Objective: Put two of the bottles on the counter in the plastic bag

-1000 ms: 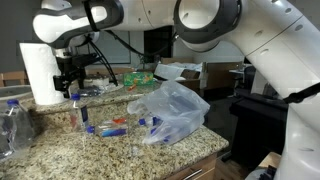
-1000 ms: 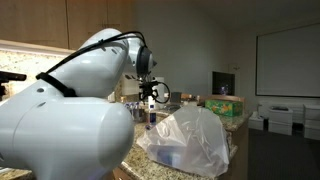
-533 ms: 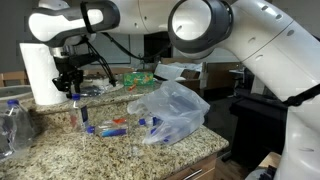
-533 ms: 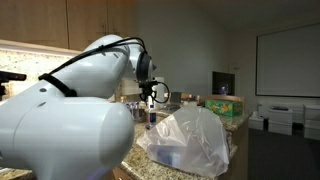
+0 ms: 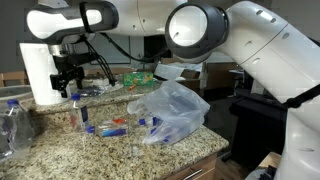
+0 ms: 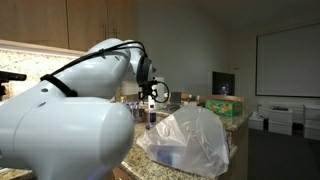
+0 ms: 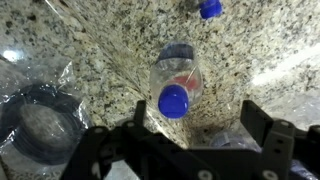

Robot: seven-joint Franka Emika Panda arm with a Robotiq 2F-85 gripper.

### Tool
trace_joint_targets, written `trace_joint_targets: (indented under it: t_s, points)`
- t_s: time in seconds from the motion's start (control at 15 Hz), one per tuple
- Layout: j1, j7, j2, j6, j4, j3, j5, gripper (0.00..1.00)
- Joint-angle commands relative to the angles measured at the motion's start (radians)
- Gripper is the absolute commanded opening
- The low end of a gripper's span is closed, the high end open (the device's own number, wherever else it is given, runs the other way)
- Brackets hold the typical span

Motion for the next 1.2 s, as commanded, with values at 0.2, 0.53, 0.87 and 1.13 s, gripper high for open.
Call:
trace_joint_targets:
  t_s: [0.2, 0.53, 0.87, 1.13]
  points:
    - [0.006, 0.023, 0.031, -0.106, 0.076, 0.01, 0.029, 1.0]
    - [0.015, 0.007, 0.036, -0.207, 0.101, 0.002, 0.009, 1.0]
    - [0.02, 0.023, 0.053, -0.279, 0.141, 0.005, 0.017, 1.0]
    - [0.016, 0.095, 0.077, -0.238, 0.181, 0.014, 0.039, 1.0]
